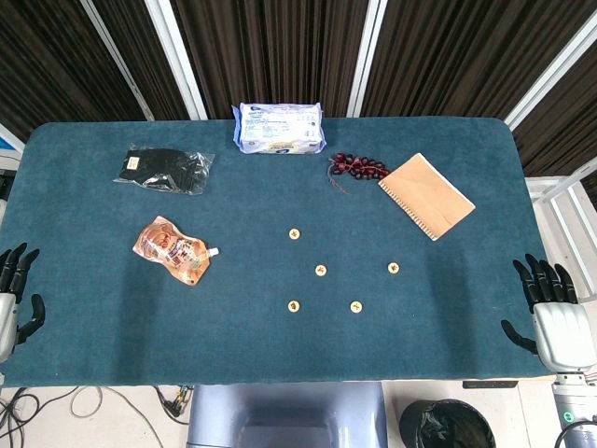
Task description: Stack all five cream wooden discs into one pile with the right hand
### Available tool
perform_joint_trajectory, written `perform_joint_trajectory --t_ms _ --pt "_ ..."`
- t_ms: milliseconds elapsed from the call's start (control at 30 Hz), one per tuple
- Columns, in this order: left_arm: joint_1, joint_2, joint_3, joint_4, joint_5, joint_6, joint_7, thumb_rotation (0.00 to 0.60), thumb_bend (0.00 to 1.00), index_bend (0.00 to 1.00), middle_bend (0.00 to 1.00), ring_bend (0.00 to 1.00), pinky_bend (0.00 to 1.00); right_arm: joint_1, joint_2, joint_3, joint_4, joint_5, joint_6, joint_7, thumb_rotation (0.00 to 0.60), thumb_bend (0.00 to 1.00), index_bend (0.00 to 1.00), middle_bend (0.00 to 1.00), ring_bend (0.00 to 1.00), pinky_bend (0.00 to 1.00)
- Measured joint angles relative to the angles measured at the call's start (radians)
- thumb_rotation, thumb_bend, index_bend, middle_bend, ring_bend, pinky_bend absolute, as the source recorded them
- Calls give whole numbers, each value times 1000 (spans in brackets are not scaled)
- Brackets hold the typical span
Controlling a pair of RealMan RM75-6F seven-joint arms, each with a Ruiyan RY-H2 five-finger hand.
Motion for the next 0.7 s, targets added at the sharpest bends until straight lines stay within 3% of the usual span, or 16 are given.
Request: perform_joint_trajectory --t_ms 700 --pt "1 -7 0 2 4 5 8 600 626 108 0 0 0 -6 6 10 -5 16 4 62 600 294 0 0 0 0"
